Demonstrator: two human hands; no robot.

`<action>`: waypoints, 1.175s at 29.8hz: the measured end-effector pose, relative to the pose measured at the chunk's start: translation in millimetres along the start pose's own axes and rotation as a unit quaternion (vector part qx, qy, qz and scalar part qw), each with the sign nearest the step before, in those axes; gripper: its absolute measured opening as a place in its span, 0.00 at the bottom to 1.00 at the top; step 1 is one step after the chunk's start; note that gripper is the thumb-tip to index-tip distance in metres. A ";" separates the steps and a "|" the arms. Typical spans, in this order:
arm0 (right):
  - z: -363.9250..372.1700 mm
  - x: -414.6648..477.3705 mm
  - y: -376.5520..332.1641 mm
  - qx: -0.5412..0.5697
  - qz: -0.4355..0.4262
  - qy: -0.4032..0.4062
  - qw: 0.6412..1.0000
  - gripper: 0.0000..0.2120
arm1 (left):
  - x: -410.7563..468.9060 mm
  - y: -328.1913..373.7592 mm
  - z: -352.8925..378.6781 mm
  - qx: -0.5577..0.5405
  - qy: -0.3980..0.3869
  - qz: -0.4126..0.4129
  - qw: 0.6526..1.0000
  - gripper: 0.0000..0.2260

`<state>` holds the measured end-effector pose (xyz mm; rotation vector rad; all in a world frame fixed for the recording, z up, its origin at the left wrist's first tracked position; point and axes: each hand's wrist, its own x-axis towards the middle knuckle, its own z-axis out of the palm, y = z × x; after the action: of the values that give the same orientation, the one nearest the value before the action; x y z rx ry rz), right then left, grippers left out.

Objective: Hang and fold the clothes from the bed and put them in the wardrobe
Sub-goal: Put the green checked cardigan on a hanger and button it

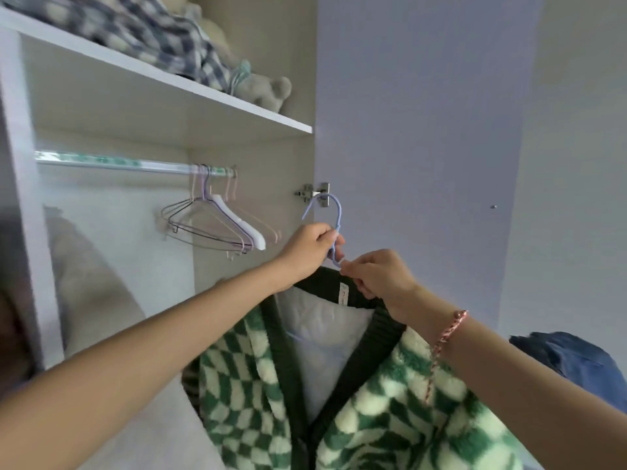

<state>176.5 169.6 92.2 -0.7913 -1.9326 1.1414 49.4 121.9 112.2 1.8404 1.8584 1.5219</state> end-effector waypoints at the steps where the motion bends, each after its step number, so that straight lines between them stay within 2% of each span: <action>1: 17.3 11.7 0.8 -0.002 -0.010 -0.004 1.000 0.12 | 4.9 -10.1 -8.5 0.014 0.013 -0.015 1.000 0.11; 4: 53.2 46.3 9.2 -0.074 -0.088 0.000 0.993 0.05 | 19.9 -39.6 -34.8 0.053 0.055 -0.038 0.996 0.15; 5: 66.1 62.1 13.0 -0.120 -0.131 -0.011 0.984 0.04 | 26.1 -52.1 -47.9 0.060 0.074 -0.046 0.994 0.16; 6: 78.3 77.0 15.8 -0.160 -0.164 -0.034 0.973 0.08 | 34.2 -65.8 -63.1 0.064 0.090 -0.059 0.992 0.16; 9: 102.0 118.5 19.4 -0.311 -0.182 -0.113 0.926 0.18 | 50.6 -100.2 -110.8 0.051 0.128 -0.095 0.986 0.15; 11: 108.4 134.1 7.2 -0.377 -0.160 -0.182 0.894 0.11 | 60.8 -120.2 -137.3 0.042 0.153 -0.112 0.981 0.16; 13: 116.7 143.4 -11.4 -0.349 -0.138 -0.265 0.888 0.07 | 68.8 -135.1 -157.6 0.041 0.179 -0.128 0.975 0.18; 15: 136.6 153.7 -28.6 -0.254 -0.152 -0.281 0.913 0.09 | 78.7 -147.0 -169.6 0.014 0.225 -0.159 0.961 0.16; 17: 173.0 159.8 -42.5 -0.185 -0.178 -0.252 0.933 0.09 | 88.4 -158.8 -181.8 -0.053 0.301 -0.201 0.930 0.13; 19: 197.9 165.4 -52.8 -0.200 -0.200 -0.195 0.939 0.11 | 95.1 -159.3 -193.7 -0.090 0.341 -0.221 0.909 0.13; 21: 216.2 171.6 -59.1 -0.202 -0.216 -0.156 0.942 0.14 | 101.0 -161.7 -207.6 -0.090 0.360 -0.223 0.901 0.12; 24: 235.8 180.4 -73.7 -0.131 -0.237 -0.148 0.951 0.12 | 112.7 -157.2 -238.5 -0.089 0.391 -0.194 0.895 0.11; 28: 275.8 195.1 -106.0 -0.022 -0.245 -0.137 0.959 0.11 | 125.9 -139.2 -269.2 0.012 0.432 -0.171 0.885 0.11; 30: 302.1 201.8 -122.5 -0.028 -0.270 -0.153 0.950 0.06 | 118.6 -132.6 -283.3 0.117 0.448 -0.200 0.863 0.14; 32: 320.4 205.1 -124.6 -0.051 -0.276 -0.165 0.946 0.09 | 107.4 -139.9 -292.0 0.176 0.434 -0.244 0.849 0.21; 35: 350.1 206.5 -131.7 -0.036 -0.296 -0.190 0.935 0.08 | 91.7 -150.6 -306.1 0.231 0.412 -0.275 0.837 0.25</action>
<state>-243.8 125.0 155.2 0.0158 -2.3165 0.8851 -285.7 64.9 208.1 0.5331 2.9824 1.8654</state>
